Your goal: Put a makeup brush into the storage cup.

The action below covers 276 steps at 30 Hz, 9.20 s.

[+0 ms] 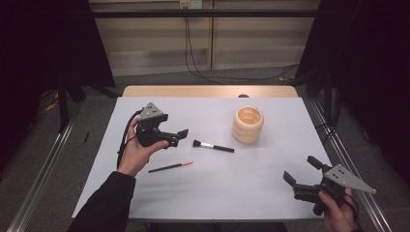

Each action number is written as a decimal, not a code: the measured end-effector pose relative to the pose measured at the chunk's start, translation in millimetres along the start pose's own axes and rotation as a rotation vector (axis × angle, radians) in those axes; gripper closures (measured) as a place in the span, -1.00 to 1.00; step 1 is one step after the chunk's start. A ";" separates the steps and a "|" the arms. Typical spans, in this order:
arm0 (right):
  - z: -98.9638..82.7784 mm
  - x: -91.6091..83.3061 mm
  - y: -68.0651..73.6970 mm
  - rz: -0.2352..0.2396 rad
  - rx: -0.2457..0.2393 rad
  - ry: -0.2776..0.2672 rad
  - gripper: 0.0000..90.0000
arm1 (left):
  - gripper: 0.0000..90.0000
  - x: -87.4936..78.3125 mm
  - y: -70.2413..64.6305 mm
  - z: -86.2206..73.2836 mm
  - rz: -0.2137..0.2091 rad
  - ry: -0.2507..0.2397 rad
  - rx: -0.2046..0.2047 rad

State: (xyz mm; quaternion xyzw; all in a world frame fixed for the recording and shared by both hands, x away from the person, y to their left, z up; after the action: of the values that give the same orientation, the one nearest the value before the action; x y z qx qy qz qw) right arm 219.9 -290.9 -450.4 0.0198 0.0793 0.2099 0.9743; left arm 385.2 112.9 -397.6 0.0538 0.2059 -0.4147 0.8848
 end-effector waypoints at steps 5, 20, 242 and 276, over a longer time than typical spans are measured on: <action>0.0 0.3 0.1 -0.001 0.004 -0.001 -1.00 | -0.85 2.2 2.3 -2.4 0.006 0.060 -0.010; -0.2 0.7 0.6 0.000 0.004 -0.003 -1.00 | -0.86 11.8 10.8 -14.5 -0.017 0.301 -0.004; -1.7 0.7 1.8 0.011 -0.006 0.008 -1.00 | 0.86 -34.2 5.0 -31.1 -0.089 -0.049 -0.044; -1.5 0.2 1.8 0.022 -0.007 0.009 -1.00 | 0.86 -53.6 3.1 -23.8 -0.052 -0.256 -0.077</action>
State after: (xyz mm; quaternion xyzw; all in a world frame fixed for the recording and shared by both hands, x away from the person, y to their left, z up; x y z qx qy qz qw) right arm 219.1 -289.2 -451.7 0.0163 0.0826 0.2211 0.9716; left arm 349.3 159.4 -397.6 -0.0391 0.1084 -0.4326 0.8942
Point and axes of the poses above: each handheld gripper's, and its own axes: x roughly forward along the jaws, z roughly out of its top, y roughly to its left, the point moved 5 cm from there along x, roughly forward along the jaws, and after that the axes turned 5 degrees about -y, right-handed, at the moved point
